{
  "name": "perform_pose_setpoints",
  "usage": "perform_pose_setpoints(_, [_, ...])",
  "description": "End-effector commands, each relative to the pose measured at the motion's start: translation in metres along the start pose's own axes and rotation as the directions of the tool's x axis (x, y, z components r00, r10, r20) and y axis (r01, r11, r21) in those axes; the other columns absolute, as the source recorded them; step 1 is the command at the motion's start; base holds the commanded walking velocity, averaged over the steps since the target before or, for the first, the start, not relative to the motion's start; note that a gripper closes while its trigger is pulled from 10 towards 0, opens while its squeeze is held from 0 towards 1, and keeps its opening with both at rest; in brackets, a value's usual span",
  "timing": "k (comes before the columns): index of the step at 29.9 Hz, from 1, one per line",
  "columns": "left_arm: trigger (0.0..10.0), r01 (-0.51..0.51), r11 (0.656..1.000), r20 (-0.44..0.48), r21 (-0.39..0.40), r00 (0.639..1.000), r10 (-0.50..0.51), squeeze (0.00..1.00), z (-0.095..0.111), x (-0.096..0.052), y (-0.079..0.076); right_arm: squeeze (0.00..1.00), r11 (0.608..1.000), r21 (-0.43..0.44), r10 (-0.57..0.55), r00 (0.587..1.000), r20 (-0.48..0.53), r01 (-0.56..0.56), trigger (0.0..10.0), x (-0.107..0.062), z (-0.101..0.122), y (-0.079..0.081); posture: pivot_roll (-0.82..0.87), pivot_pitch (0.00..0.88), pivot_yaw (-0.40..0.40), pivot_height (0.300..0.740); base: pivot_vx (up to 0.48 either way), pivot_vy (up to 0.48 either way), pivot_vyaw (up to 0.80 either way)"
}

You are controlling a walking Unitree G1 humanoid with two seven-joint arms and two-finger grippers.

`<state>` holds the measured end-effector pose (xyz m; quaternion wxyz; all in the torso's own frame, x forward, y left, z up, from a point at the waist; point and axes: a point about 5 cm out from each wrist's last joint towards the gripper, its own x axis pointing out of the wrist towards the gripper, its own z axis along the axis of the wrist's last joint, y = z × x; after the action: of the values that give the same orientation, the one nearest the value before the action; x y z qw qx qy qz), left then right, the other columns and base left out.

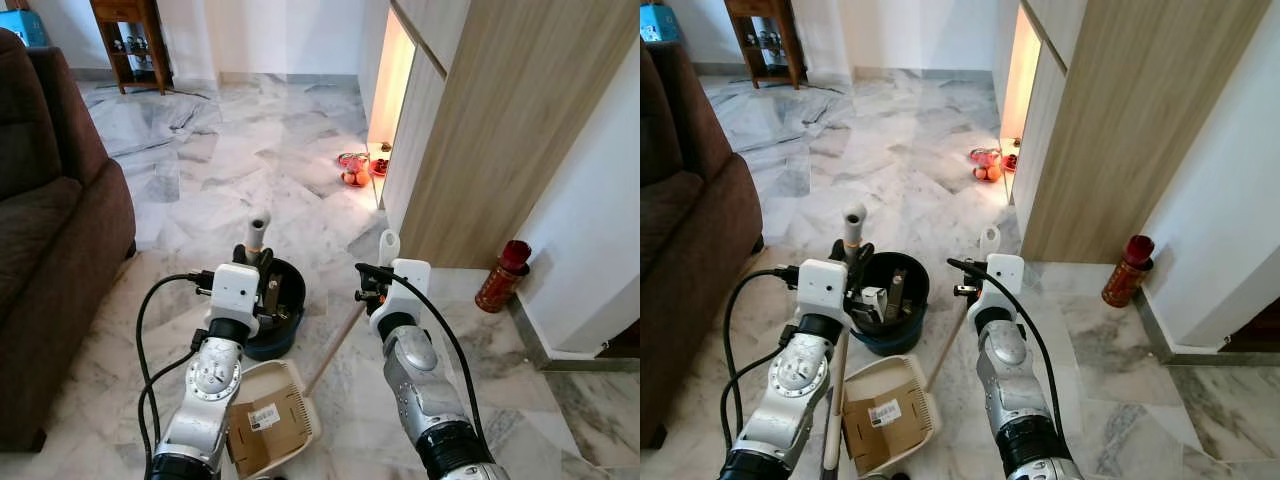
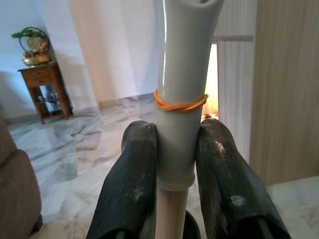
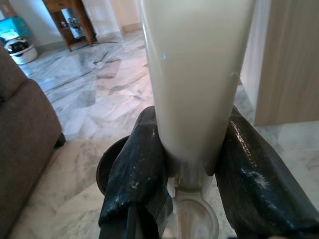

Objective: Sweep floor

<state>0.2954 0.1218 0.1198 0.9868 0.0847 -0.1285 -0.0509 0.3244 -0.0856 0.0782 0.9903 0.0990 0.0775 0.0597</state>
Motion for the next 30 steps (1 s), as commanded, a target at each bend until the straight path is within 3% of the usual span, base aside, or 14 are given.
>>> perform_pose_setpoints(1, [10.0, 0.006, 1.000, 0.033, -0.001, 0.999, -0.006, 0.00, 0.0073, 0.0041, -0.0016, 0.00, 1.000, 0.019, 0.009, 0.999, 0.042, -0.010, 10.0, 0.0034, 0.0107, 0.0033, 0.14, 0.000, -0.025, 0.740, 0.000, 0.289, 0.00])
perform_pose_setpoints(13, [10.0, 0.006, 1.000, 0.033, 0.001, 0.999, -0.006, 0.00, 0.0072, 0.0040, -0.0013, 0.00, 1.000, 0.017, -0.001, 0.999, 0.038, 0.000, 10.0, 0.0038, 0.0102, 0.0022, 0.14, 0.000, -0.026, 0.740, 0.000, 0.288, 0.00])
perform_pose_setpoints(30, [10.0, -0.002, 1.000, 0.061, 0.022, 0.998, 0.001, 0.00, 0.0114, 0.0050, 0.0016, 0.00, 1.000, 0.021, -0.024, 0.998, 0.065, 0.023, 10.0, 0.0046, 0.0148, 0.0006, 0.14, 0.000, -0.023, 0.740, 0.000, 0.000, 0.00])
